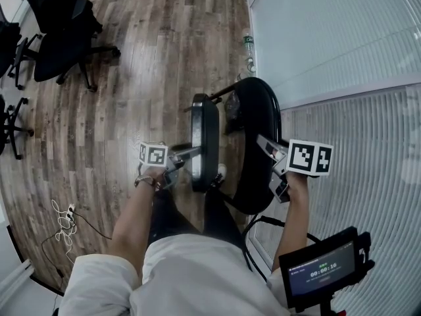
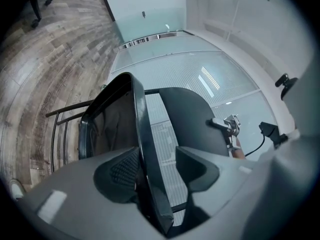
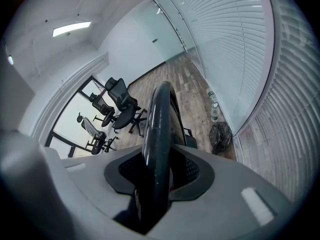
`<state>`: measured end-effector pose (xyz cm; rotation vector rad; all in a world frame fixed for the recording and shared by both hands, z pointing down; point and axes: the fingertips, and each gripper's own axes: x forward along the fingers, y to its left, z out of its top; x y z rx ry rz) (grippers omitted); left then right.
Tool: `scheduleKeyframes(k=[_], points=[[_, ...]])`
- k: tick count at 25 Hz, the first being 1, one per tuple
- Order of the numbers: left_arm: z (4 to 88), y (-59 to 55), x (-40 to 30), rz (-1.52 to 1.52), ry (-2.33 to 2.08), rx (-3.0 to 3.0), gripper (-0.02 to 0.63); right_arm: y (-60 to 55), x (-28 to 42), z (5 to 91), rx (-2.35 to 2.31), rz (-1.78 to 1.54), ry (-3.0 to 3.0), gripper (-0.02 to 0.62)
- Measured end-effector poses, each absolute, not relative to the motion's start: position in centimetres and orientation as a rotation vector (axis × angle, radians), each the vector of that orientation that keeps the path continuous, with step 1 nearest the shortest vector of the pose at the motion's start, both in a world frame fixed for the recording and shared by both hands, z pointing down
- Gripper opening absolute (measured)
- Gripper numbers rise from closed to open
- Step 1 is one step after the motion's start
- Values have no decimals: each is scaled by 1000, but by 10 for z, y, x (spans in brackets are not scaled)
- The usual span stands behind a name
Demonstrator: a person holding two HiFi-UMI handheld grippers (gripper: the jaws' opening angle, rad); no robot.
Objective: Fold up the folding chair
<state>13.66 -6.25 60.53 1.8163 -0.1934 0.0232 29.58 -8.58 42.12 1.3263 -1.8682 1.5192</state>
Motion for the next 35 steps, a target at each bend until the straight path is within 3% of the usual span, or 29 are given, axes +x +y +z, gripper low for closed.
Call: scheduleKeyframes(k=[5,35], points=[[602,-60,142,59,-181,1808,186,-85,296,420,1328,1524,-1868,100],[591,-51,189,181,-87,1887,172,-84,294,410,1350,1495,-1848,101]])
